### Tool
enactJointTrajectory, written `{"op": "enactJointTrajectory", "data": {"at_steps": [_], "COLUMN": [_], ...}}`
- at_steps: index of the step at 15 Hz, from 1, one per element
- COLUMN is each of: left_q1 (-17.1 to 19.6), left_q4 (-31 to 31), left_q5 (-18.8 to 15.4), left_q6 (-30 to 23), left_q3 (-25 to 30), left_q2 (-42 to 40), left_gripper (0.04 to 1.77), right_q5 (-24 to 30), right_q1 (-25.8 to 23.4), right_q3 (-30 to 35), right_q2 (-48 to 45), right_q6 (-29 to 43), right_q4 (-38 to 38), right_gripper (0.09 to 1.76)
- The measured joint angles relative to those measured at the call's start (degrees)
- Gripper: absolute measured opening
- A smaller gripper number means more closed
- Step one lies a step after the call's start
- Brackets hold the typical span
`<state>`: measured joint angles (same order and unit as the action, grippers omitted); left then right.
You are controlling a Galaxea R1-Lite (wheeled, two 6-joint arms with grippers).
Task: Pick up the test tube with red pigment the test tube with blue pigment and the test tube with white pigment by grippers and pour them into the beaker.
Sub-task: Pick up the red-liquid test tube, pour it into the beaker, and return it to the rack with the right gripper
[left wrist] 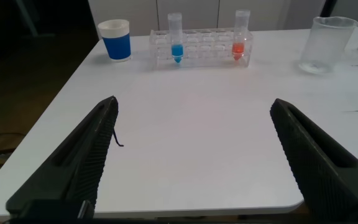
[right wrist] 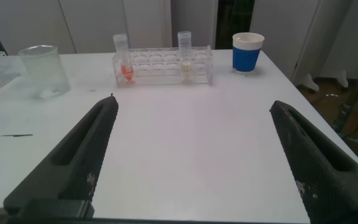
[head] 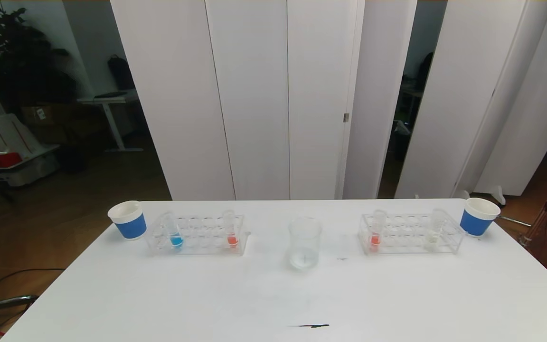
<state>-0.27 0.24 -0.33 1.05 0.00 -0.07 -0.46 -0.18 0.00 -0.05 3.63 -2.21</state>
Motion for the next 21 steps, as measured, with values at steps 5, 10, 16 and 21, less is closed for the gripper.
{"op": "enactJointTrajectory", "data": {"at_steps": [5,10,16,21], "left_q1": [0.0,0.0,0.0,0.0], "left_q4": [0.0,0.0,0.0,0.0], "left_q5": [0.0,0.0,0.0,0.0], "left_q6": [0.0,0.0,0.0,0.0], "left_q3": [0.0,0.0,0.0,0.0], "left_q2": [0.0,0.0,0.0,0.0], "left_gripper": [1.75,1.75,1.75,1.75], "right_q5": [0.0,-0.1,0.1,1.4], "right_q1": [0.0,0.0,0.0,0.3], "right_q3": [0.0,-0.1,-1.0,-13.1], "right_q2": [0.0,0.0,0.0,1.5], "right_q6": [0.1,0.0,-1.0,-1.0], "right_q4": [0.2,0.5,1.4,9.6], "right_gripper": [1.75,1.75,1.75,1.75]}}
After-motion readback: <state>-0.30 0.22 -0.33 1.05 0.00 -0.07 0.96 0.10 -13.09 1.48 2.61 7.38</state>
